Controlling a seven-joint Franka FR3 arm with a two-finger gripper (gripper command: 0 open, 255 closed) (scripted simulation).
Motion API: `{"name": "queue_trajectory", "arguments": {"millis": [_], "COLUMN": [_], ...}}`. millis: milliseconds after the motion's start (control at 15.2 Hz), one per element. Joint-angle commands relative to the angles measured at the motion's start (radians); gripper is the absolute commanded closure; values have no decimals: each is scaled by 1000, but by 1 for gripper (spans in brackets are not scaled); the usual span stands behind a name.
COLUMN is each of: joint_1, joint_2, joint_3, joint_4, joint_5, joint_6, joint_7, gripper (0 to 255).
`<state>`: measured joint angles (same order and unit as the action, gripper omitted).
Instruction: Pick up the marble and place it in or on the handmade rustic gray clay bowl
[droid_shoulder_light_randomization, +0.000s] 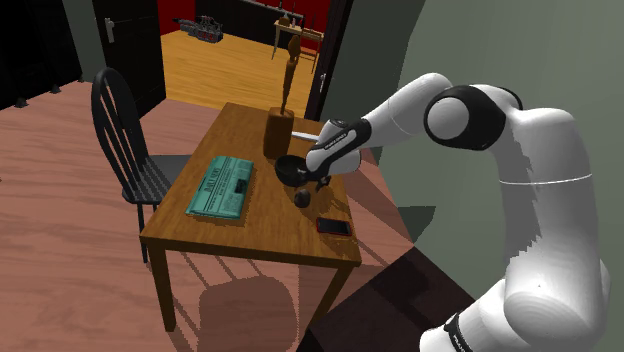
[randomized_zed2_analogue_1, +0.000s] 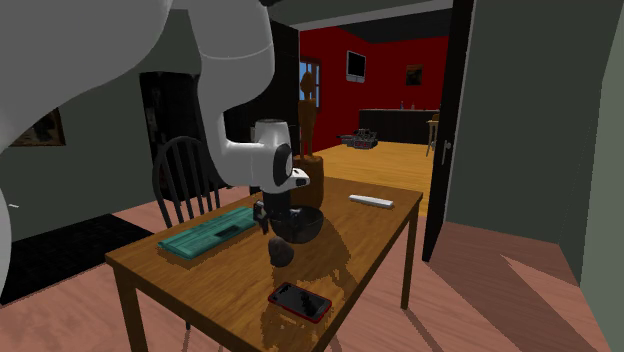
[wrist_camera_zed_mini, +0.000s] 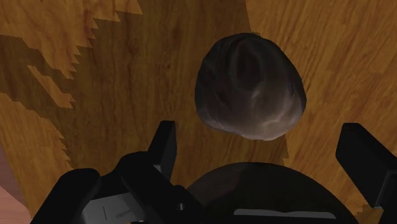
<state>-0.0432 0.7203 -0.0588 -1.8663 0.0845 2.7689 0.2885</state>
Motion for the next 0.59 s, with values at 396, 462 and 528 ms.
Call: {"name": "queue_trajectory", "arguments": {"millis": [396, 462, 528], "joint_1": [-2, -2, -2], "joint_2": [62, 62, 62], "joint_3": [4, 4, 4], "joint_4": [38, 38, 38], "joint_5": [3, 3, 3], "joint_6": [25, 25, 25], "joint_7": [1, 1, 1], "gripper": [0, 0, 0]}}
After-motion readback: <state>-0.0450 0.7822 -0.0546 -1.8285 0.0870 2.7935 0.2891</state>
